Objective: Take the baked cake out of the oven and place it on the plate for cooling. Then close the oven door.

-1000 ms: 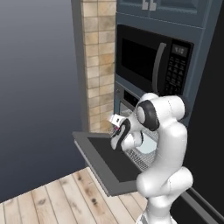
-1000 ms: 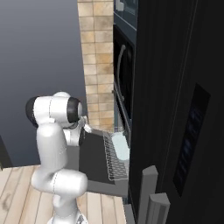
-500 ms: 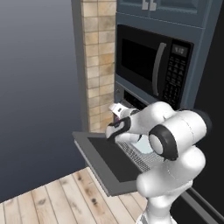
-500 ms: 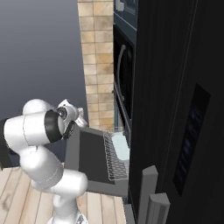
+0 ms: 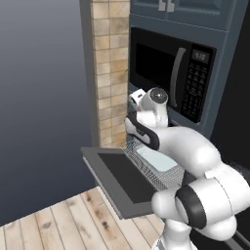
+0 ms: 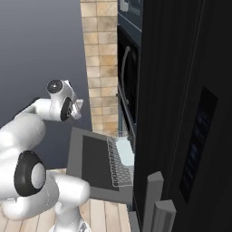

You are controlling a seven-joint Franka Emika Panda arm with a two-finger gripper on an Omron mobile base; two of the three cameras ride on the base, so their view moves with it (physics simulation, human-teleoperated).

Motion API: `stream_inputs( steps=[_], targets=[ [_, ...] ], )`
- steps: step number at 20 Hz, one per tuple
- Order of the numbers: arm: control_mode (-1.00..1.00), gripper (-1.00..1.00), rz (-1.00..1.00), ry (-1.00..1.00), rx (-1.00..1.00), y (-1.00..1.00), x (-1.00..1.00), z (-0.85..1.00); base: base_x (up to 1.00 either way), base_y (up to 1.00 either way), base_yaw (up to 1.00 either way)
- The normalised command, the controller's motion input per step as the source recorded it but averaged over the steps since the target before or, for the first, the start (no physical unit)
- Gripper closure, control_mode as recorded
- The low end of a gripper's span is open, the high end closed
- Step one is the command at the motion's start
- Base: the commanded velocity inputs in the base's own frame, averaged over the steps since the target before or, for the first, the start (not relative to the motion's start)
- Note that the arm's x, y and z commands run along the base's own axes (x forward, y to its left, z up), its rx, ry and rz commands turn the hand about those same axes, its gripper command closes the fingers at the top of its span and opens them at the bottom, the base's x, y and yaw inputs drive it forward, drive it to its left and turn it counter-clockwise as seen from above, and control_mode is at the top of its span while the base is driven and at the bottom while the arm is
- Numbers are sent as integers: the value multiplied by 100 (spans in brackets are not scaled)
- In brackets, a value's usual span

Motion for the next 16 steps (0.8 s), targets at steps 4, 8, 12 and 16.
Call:
stream_inputs(
  steps=[4,8,12,16],
  targets=[
    [-100,100,-12,19,33,-43,-64,56,0,0,0],
    [-100,100,-14,10,35,-46,-75,2,0,0,0],
    [-100,100,-12,0,25,-5,-100,-29,0,0,0],
    [-100,100,-18,-3,25,0,-88,-17,0,0,0]
  ],
)
